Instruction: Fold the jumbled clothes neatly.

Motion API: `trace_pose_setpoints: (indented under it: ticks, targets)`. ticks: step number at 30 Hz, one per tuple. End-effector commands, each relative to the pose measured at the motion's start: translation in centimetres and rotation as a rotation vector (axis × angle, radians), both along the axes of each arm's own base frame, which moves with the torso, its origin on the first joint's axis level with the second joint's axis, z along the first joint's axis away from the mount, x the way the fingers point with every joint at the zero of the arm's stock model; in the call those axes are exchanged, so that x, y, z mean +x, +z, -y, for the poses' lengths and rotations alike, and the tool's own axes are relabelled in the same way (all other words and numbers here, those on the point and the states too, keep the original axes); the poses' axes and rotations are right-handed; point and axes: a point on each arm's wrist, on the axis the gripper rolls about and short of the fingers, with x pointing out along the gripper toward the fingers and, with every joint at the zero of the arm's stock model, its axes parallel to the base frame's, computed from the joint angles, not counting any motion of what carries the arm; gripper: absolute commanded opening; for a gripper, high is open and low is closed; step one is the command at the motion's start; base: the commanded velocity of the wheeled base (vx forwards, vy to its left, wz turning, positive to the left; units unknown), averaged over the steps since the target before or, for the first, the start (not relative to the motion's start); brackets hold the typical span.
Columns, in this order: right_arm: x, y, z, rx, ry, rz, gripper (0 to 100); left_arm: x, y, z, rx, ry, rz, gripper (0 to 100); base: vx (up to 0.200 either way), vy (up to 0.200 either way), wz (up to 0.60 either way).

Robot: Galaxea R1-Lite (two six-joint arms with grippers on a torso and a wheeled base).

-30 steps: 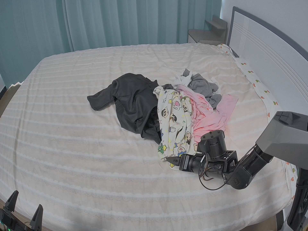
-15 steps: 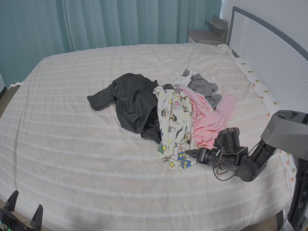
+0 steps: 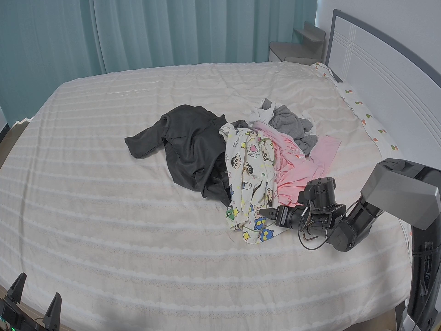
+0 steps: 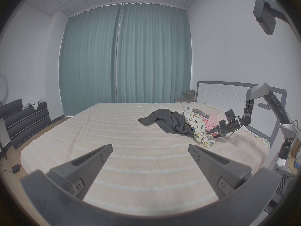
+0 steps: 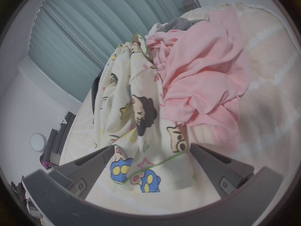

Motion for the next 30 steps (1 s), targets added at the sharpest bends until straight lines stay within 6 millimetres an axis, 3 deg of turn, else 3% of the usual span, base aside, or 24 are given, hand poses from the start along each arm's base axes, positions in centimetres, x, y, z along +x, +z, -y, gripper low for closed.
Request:
trace_pose_setpoints:
  ticks: [1,11,22,23,30]
  targets:
    - [0.5,-0.9,0.6,-0.012,-0.014,-0.013,100,-0.1,-0.3,0.0,-0.001,0.0,0.006,100,0.0,0.0,0.0]
    - [0.5,-1.1,0.4,-0.002,0.009,-0.017,100,-0.1,-0.3,0.0,0.001,0.0,0.006,100,0.0,0.0,0.0]
    - [0.9,-0.9,-1.8,-0.002,0.073,-0.046,100,-0.1,-0.3,0.0,0.001,0.0,0.006,100,0.0,0.0,0.0]
    - [0.9,-0.9,-1.8,-0.002,0.071,-0.047,0,-0.1,-0.3,0.0,0.001,0.0,0.006,100,0.0,0.0,0.0]
    - [0.0,-0.7,-1.0,-0.004,0.063,-0.062,0,-0.1,-0.3,0.0,0.002,0.0,0.006,100,0.0,0.0,0.0]
